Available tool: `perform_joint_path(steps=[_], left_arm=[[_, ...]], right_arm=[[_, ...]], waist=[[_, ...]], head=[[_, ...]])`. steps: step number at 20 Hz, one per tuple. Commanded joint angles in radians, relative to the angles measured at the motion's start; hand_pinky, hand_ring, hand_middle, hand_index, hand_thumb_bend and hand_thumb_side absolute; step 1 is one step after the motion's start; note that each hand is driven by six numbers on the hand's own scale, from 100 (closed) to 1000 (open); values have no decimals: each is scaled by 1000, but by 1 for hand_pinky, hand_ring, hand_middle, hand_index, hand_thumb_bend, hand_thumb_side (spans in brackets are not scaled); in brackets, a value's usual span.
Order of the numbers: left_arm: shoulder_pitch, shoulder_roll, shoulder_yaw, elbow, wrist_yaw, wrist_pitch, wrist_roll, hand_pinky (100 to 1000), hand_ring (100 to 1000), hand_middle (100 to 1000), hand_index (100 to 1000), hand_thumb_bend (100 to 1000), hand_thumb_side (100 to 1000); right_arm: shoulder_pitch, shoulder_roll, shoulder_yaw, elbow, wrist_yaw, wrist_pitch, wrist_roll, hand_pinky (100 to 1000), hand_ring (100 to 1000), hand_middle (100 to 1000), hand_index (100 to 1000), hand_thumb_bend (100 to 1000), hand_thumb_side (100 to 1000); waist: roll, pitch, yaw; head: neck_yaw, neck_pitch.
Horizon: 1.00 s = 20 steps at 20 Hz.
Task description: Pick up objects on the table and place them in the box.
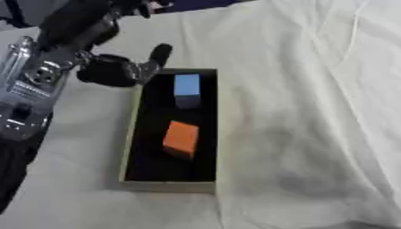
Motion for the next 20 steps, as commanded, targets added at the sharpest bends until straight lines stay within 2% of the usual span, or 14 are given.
perform_joint_path(steps=[1,3,4,5,8,13,17,20], left_arm=[[3,31,66,-71,166,65,4,558,728,726,896,100,510],[21,42,92,-102,229,92,10,554,720,716,892,100,514],[33,47,104,-115,256,101,16,551,717,719,891,100,672],[50,51,119,-128,284,110,31,548,713,708,889,100,528],[113,51,171,-160,365,136,102,541,700,693,885,100,578],[215,2,242,-193,507,173,226,546,697,687,894,106,669],[247,-50,288,-213,577,182,289,567,707,694,895,149,658],[251,-72,309,-215,619,156,329,584,714,699,895,172,640]], right_arm=[[-2,-23,-13,-11,-7,-4,-10,876,914,579,862,100,661],[-3,-25,-16,-11,-9,-8,-14,875,913,581,862,100,661],[-3,-26,-17,-11,-10,-10,-16,875,912,582,862,100,700],[-4,-28,-19,-11,-12,-13,-18,874,912,583,861,100,661],[-5,-31,-27,-11,-16,-22,-28,873,909,586,861,100,661],[-6,-34,-38,-11,-18,-31,-43,873,908,589,860,100,662],[-9,-36,-40,-11,-24,-36,-49,872,907,591,859,100,663],[-11,-38,-41,-11,-30,-37,-51,872,906,592,859,100,664]], waist=[[-8,-22,3],[-9,-24,5],[-10,-25,6],[-11,-26,7],[-15,-26,12],[-22,-29,33],[-29,-31,50],[-33,-35,60]], head=[[-11,8],[-13,10],[-13,10],[-13,11],[-9,18],[10,32],[34,35],[45,39]])
